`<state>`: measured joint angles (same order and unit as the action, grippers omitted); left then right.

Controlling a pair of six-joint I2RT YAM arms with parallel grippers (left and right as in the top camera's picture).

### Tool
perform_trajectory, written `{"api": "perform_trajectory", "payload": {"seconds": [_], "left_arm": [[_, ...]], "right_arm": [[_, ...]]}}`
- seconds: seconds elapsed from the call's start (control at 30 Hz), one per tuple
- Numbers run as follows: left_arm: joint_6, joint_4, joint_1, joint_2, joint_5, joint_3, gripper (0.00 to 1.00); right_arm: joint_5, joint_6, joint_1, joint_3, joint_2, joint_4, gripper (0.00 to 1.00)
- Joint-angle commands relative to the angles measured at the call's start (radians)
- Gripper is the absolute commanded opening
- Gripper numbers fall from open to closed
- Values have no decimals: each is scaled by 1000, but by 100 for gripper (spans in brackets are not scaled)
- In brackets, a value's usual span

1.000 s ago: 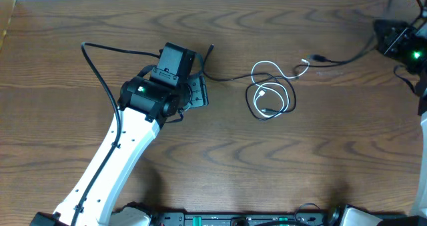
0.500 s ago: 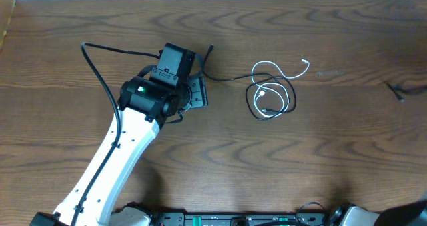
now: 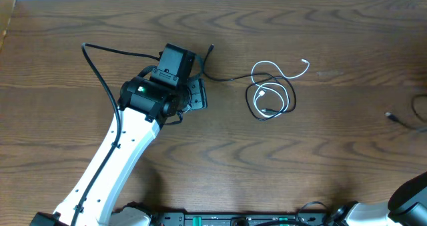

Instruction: Untangle cables

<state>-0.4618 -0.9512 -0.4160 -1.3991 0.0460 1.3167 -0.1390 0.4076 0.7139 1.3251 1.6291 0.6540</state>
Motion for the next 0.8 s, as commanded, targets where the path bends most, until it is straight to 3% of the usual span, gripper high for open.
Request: {"api": "perform_trajectory", "payload": {"seconds": [0.0,0.3,0.4,0.57,0.77], "left_arm": [[20,-6,0,-5,-12,0,67],[20,-6,0,-5,-12,0,67],[20,-6,0,-5,-12,0,67],[20,-6,0,-5,-12,0,67],[21,-6,0,-5,-13,0,67]], "right_arm": [[87,3,2,6,-5,6,78],[121,3,3,6,-5,63,96],[161,4,2,6,-5,71,93],[353,3,-3,6,-5,38,78],[567,-113,-87,6,-5,39,89]]}}
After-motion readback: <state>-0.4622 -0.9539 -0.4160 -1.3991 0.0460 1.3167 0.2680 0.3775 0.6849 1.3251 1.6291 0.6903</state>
